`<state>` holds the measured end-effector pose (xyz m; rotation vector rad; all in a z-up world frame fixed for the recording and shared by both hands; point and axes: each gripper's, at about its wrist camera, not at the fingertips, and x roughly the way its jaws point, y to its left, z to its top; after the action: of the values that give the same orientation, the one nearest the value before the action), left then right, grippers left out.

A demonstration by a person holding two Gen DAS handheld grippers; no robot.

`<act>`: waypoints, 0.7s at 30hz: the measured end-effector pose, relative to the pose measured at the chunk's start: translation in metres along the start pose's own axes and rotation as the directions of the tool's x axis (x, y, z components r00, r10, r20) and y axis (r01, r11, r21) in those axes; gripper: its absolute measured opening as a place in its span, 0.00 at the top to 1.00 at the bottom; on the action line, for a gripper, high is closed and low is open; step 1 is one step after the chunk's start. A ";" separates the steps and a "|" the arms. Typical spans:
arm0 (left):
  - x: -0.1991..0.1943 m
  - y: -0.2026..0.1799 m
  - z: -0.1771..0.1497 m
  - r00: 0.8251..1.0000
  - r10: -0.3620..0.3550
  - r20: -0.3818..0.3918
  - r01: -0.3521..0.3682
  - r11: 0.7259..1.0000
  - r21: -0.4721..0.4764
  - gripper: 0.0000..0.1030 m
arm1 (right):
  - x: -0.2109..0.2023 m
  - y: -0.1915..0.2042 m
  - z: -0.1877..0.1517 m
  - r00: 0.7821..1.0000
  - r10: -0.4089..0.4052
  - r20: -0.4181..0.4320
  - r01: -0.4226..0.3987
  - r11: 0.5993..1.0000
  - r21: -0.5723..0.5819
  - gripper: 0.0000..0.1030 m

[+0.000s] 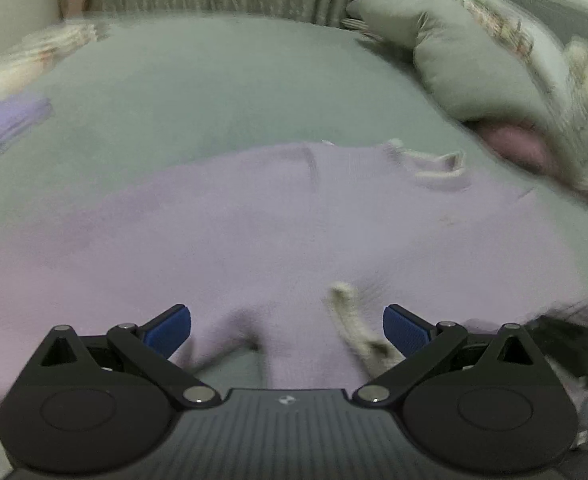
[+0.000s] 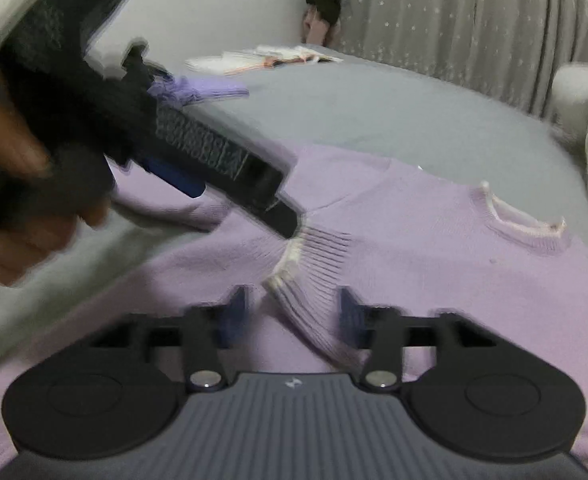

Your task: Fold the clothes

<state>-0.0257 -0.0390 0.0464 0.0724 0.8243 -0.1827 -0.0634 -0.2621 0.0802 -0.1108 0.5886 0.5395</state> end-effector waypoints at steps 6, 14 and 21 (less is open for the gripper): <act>0.001 -0.036 -0.010 0.999 0.028 0.044 -0.034 0.989 0.141 0.01 | -0.058 -0.184 0.012 0.927 -0.371 0.047 0.330 0.872 0.360 0.38; 0.000 -0.065 -0.022 0.984 0.072 0.164 -0.114 0.958 0.262 0.04 | 0.001 -0.317 0.001 0.918 -0.377 -0.124 0.376 0.723 0.579 0.58; 0.019 -0.064 -0.030 0.999 -0.027 0.022 0.021 0.973 0.229 0.26 | 0.028 -0.288 -0.007 0.905 -0.391 -0.165 0.424 0.806 0.413 0.92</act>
<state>-0.0464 -0.1000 0.0123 0.2764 0.7770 -0.3004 0.1004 -0.4975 0.0443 0.1744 0.7219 -0.0297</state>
